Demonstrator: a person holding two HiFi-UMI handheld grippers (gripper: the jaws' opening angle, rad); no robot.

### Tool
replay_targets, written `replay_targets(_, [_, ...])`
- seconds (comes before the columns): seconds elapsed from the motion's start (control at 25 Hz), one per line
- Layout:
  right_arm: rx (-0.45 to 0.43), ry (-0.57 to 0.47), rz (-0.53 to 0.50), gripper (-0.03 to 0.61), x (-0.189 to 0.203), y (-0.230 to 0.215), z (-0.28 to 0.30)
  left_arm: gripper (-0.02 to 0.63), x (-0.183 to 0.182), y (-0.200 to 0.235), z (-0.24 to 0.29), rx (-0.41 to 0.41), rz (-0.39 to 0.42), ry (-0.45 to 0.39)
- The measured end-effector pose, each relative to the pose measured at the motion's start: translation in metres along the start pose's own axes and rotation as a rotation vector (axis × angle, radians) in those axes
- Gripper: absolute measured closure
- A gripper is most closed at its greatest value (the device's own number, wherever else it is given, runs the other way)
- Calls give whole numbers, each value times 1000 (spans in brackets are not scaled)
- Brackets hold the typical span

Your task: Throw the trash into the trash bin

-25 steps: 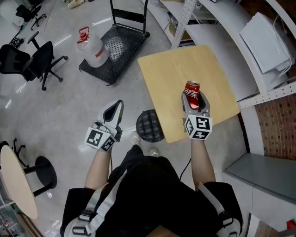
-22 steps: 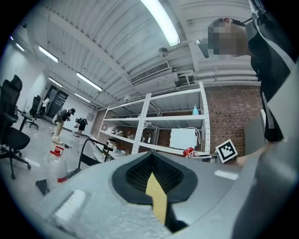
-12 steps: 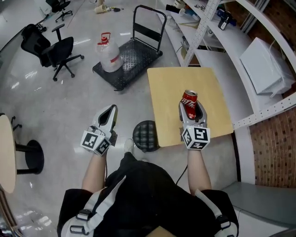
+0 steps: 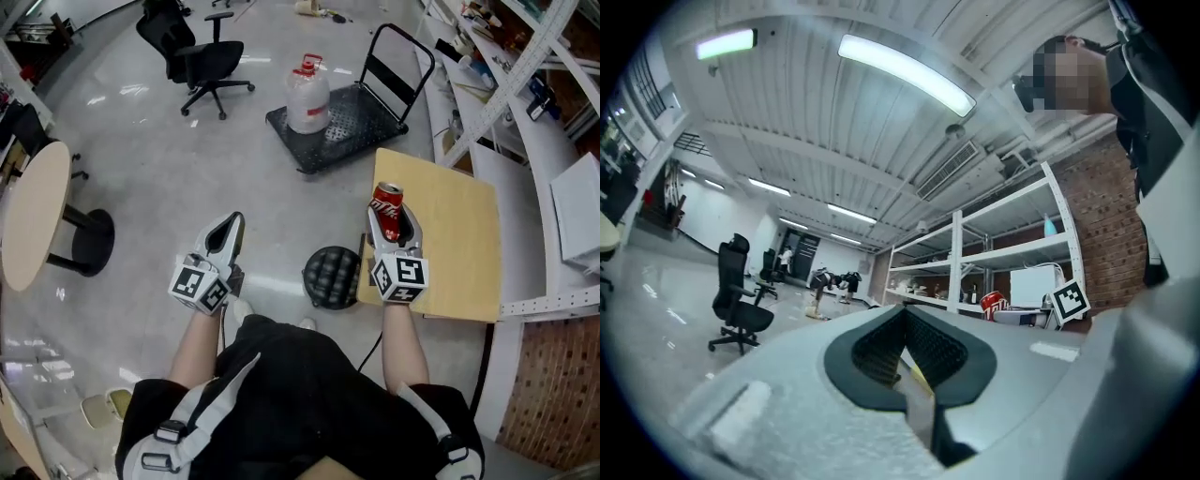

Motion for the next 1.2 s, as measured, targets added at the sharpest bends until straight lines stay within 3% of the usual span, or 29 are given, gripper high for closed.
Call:
replay_targets(0.32, [-223,-15,-43,307,-10,122,75,613,-28,92,-99,-240,56,-54])
replay_targets(0.68, [-555,50,-78,307,28,336,136,612,-50,200,-277,-594,114,-66])
replay_targets(1.0, [-836,83,-83,308,65,537,153,614,-62,248,-446,-869,144,-67])
replay_targets(1.2, [-1006,114,-65,308,91,649,136,614,-75,256,-542,-1032,184,-73])
Point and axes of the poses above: the fingertips, and each gripper's own axes: z forward along the fingers, y to its left, x out of its underside, the point moved 3 cm from there along -z, backward along the fingers, and after that the axes turned 9 degrees about z, right-handed, at the moved point
